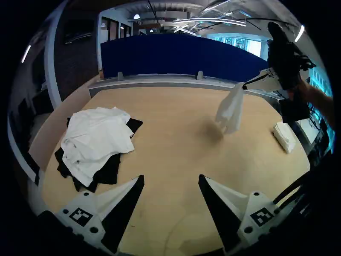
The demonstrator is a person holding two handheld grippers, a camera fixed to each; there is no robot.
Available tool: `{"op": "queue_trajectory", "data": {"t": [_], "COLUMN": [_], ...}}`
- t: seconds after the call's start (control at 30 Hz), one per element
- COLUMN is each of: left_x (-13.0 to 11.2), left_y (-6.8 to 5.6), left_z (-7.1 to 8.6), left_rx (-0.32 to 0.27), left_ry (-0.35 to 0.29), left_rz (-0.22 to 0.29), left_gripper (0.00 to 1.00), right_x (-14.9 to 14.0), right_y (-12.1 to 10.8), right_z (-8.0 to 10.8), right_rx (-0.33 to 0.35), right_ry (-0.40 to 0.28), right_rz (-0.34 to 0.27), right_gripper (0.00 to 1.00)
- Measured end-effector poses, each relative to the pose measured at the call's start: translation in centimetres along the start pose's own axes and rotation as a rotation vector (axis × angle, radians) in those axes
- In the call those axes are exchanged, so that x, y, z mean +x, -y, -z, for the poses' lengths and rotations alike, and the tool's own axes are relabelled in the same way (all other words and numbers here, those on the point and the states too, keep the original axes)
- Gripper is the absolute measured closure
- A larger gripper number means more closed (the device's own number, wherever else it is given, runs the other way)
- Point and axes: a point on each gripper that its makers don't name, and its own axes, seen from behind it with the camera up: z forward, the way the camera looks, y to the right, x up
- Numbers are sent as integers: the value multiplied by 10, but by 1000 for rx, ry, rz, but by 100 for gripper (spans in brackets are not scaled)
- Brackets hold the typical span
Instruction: Fold towel
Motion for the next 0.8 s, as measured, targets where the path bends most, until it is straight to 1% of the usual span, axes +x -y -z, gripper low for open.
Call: {"op": "queue_trajectory", "data": {"t": [0.17,0.37,0.8], "left_x": [5,10,13], "left_y": [-1,-5,-8], "left_z": [-3,-6,-15], "left_rx": [-6,-15,-16], "left_ry": [-2,-1,10], "left_rz": [-12,-27,-49], "left_gripper": [6,6,6], "right_x": [-8,-24,-76], "right_y": [-19,-47,-116], "right_z": [15,36,94], "right_rx": [-30,-76,-172], "right_ry": [3,12,49], "right_rz": [-16,-43,-95], "right_gripper": [97,97,97]}}
